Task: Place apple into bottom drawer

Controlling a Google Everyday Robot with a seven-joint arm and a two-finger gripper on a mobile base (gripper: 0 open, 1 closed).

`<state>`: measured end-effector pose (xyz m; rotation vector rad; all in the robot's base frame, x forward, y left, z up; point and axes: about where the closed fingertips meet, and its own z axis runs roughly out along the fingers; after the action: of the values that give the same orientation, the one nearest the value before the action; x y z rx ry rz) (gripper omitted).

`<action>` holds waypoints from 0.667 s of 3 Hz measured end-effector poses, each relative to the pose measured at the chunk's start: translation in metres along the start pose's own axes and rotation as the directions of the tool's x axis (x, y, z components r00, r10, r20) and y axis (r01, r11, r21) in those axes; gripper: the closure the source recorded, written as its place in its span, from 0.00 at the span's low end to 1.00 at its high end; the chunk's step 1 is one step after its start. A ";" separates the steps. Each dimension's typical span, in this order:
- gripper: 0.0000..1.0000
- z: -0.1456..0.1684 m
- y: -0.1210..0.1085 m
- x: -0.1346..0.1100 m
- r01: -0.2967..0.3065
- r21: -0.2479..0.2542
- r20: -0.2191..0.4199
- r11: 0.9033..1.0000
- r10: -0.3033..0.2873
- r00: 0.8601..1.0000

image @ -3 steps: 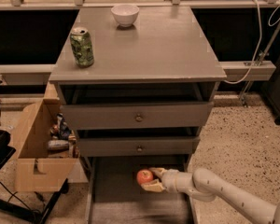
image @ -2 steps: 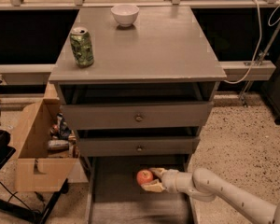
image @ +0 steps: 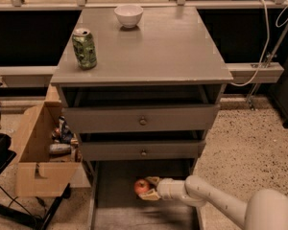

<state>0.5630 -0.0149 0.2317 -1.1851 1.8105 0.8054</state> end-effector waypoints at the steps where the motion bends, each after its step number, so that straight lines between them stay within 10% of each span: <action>1: 1.00 0.027 -0.015 0.031 0.058 -0.013 0.003 0.998 -0.058 0.998; 2: 1.00 0.048 -0.023 0.056 0.063 -0.023 0.013 0.998 -0.062 0.998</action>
Offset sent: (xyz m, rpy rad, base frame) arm 0.0349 0.0088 -0.1191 0.0089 -0.0509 0.0510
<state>0.5849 -0.0059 0.1577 -1.2432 1.7497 0.7983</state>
